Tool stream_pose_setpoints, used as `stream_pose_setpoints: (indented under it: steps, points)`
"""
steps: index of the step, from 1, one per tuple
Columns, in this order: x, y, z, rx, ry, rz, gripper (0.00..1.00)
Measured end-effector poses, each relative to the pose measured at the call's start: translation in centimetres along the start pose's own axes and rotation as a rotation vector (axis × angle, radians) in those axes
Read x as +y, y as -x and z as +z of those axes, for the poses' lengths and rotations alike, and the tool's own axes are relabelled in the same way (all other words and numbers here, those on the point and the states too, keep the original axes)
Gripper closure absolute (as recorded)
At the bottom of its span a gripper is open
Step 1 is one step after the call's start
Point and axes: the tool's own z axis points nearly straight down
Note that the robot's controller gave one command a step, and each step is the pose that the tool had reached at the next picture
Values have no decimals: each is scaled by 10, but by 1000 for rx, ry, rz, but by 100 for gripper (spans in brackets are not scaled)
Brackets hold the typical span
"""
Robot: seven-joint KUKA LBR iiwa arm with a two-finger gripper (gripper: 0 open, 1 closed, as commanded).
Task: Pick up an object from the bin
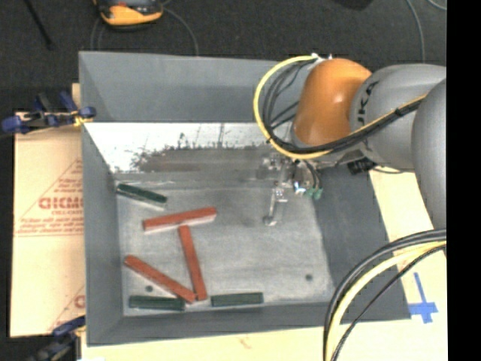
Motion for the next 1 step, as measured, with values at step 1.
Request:
stream_pose_setpoints:
  steps: [1]
  points:
    - [20, 0, 18, -1, -1, -179, 0]
